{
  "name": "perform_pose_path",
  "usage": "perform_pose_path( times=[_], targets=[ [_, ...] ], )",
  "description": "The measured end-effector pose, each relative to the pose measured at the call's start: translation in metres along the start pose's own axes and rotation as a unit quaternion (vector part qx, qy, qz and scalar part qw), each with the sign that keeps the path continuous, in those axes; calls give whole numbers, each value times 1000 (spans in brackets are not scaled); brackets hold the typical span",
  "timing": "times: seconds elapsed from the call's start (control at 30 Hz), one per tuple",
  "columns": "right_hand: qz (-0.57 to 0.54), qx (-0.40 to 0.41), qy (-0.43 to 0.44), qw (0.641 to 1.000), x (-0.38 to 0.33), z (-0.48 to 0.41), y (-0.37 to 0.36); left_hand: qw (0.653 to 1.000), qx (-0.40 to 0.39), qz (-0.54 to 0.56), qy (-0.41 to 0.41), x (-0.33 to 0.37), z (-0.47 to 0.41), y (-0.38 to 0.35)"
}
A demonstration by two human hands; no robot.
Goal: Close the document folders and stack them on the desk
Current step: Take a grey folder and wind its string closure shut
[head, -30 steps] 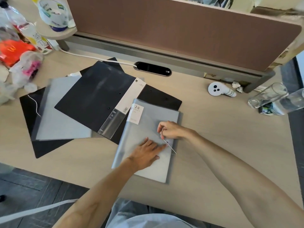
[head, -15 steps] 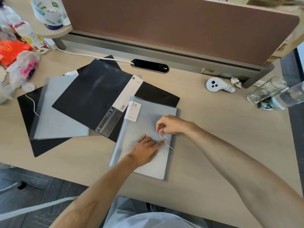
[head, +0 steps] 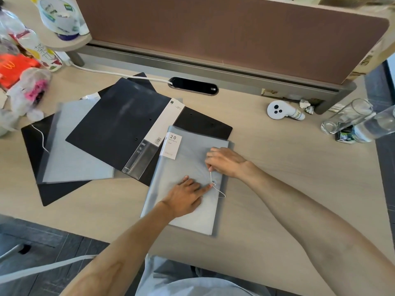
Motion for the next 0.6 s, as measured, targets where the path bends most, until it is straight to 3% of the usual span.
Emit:
perform_pose_path(
  times=[0.23, 0.6],
  targets=[
    [10, -3, -14, 1000, 9, 13, -1, 1000, -9, 16, 15, 0, -2, 2],
    [10, 60, -16, 998, -1, 72, -25, 1000, -2, 11, 22, 2, 1, 1]
  ],
)
Point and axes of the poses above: each hand's wrist, its own z-axis away from the middle knuckle, its own y-axis out of the back of the hand, x = y × z, the point moved 5 cm from there along -z, towards the middle knuckle, and after that the axes turned 2 degrees about -z, right-handed, at the moved point
